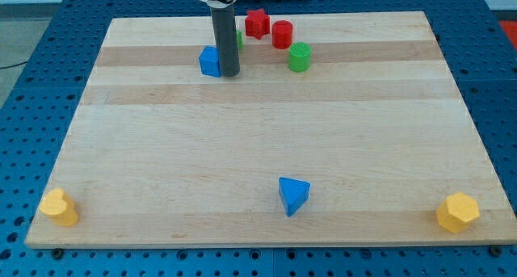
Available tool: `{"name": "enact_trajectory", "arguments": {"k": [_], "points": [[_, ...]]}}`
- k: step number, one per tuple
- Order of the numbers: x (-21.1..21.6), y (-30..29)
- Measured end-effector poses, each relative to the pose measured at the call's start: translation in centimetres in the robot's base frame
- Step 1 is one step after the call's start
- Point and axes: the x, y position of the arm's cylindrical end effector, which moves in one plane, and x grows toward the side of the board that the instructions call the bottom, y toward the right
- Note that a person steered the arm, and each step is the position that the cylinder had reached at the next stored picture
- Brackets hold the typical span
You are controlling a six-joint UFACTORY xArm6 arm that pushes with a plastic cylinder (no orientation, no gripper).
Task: Point at yellow heart
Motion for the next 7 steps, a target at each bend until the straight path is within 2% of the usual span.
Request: {"name": "enact_trajectory", "arguments": {"k": [2,4,5,6,7], "points": [[-1.9,3.7],[-2.7,3.7],[3.4,5.7],[8.7,1.1],[13.1,-6.6]]}}
